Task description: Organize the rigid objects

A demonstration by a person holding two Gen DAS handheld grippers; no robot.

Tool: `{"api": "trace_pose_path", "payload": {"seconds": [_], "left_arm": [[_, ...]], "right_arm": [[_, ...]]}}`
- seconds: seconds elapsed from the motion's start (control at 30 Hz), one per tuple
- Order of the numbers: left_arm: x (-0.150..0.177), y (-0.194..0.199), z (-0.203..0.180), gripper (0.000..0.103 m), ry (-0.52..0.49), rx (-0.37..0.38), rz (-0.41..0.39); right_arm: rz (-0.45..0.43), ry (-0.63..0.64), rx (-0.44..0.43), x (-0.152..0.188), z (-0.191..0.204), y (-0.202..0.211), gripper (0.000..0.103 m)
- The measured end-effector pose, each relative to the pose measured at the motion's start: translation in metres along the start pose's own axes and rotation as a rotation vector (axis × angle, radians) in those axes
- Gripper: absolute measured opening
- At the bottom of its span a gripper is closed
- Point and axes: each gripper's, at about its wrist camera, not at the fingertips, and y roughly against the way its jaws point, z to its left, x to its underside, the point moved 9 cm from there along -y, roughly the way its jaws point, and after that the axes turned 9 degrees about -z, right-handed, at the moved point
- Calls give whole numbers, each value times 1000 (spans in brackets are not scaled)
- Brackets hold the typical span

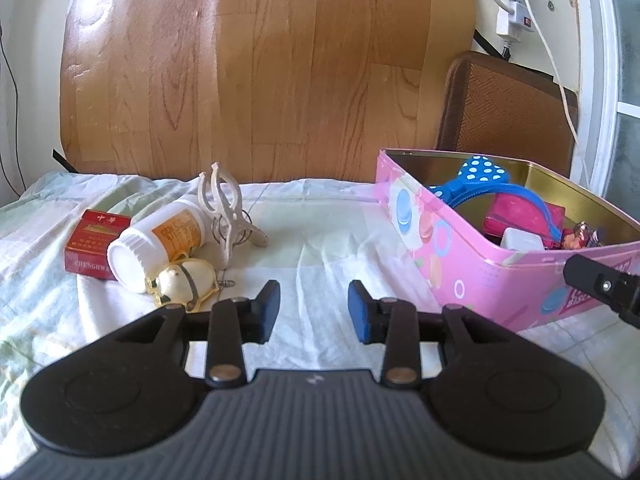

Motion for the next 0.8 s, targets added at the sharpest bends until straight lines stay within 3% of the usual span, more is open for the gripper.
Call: {"api": "trace_pose_path", "payload": {"seconds": [0.8], "left_arm": [[0,2,-3,48,-38,-8,-11]], "right_arm": [[11,-3,-5,2,-1,-2,58]]}}
